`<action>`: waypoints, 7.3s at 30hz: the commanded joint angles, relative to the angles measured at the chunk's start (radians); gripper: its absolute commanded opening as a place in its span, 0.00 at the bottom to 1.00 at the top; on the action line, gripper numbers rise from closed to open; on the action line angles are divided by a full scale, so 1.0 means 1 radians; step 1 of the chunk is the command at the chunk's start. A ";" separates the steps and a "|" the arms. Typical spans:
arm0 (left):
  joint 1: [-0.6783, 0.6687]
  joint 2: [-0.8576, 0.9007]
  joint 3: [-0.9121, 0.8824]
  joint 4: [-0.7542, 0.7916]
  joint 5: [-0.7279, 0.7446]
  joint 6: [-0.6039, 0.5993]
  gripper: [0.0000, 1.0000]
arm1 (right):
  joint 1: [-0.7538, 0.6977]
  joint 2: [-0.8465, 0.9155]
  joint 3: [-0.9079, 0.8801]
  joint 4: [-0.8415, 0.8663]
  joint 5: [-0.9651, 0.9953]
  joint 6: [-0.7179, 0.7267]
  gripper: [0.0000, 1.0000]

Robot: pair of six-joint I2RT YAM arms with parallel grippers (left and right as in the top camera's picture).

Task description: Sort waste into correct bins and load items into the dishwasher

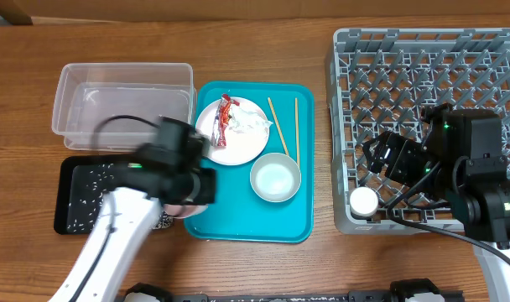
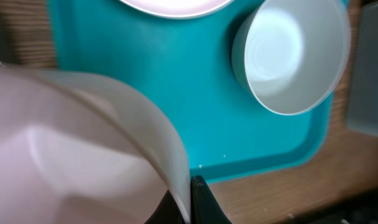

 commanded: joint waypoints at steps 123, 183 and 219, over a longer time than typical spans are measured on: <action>-0.028 0.845 0.575 0.164 -0.481 0.000 0.52 | -0.002 -0.005 0.018 -0.052 -0.005 -0.025 0.96; 0.181 0.044 0.889 -0.491 -0.284 0.022 1.00 | -0.002 -0.005 0.018 -0.006 0.040 -0.024 1.00; 0.181 0.088 0.889 -0.491 -0.284 0.022 1.00 | -0.002 -0.003 0.018 -0.070 0.029 -0.024 1.00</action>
